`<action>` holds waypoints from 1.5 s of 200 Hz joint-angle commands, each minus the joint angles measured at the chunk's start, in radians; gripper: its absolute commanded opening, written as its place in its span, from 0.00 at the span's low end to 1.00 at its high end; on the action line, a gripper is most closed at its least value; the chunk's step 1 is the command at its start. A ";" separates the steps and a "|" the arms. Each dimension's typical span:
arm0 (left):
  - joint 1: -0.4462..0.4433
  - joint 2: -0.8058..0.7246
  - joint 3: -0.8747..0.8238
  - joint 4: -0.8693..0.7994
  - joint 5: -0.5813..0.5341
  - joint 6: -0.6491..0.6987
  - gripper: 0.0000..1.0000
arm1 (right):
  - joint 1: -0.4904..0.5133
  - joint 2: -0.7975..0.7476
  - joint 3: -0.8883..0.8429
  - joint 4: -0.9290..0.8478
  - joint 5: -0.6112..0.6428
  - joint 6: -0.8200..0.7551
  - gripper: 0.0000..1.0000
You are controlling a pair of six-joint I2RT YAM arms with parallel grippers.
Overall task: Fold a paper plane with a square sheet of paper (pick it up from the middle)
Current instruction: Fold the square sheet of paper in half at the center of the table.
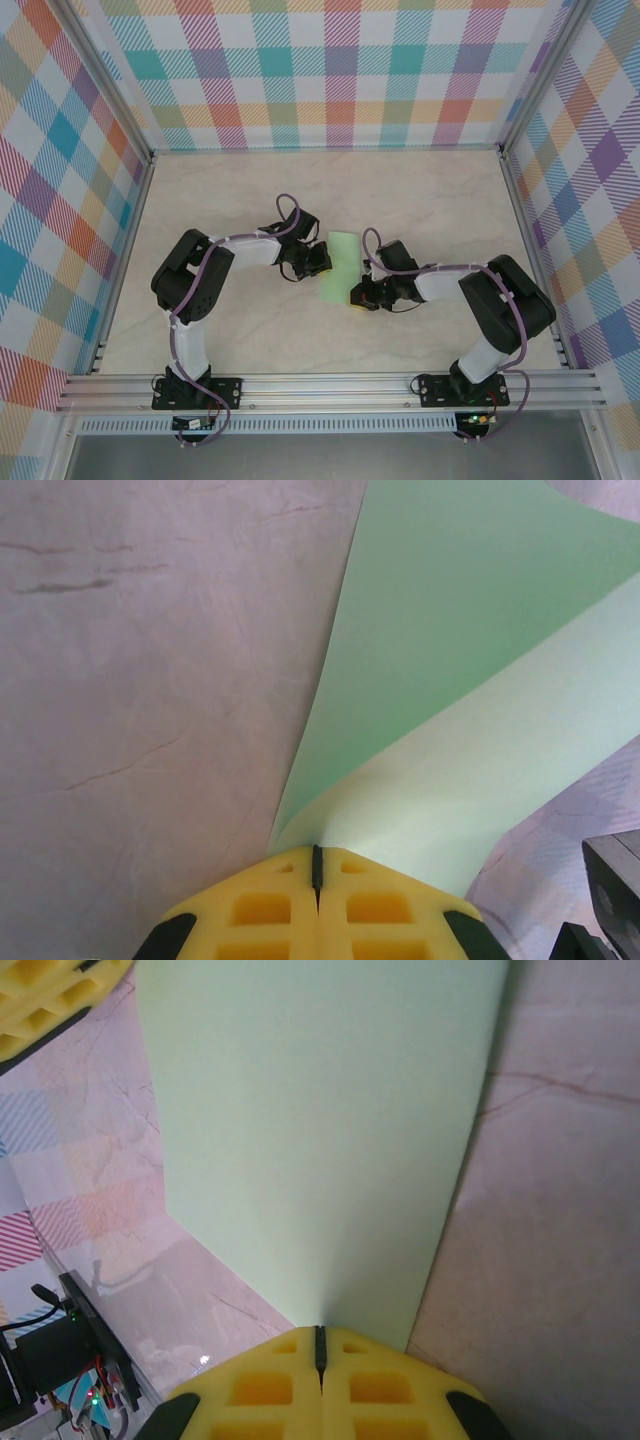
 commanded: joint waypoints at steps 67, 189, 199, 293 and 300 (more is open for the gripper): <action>-0.010 0.036 -0.047 -0.091 -0.038 0.022 0.00 | 0.007 0.050 0.081 -0.017 0.023 -0.001 0.03; -0.010 0.046 -0.062 -0.086 -0.037 0.026 0.00 | -0.026 0.027 0.208 -0.117 0.092 -0.033 0.02; -0.010 0.046 -0.065 -0.086 -0.038 0.026 0.00 | -0.042 0.047 0.231 -0.116 0.073 -0.040 0.02; -0.010 0.057 -0.067 -0.078 -0.034 0.023 0.00 | -0.105 0.152 0.242 -0.039 0.058 -0.044 0.02; -0.010 0.058 -0.065 -0.079 -0.034 0.024 0.00 | -0.106 0.160 0.237 -0.050 0.069 -0.051 0.02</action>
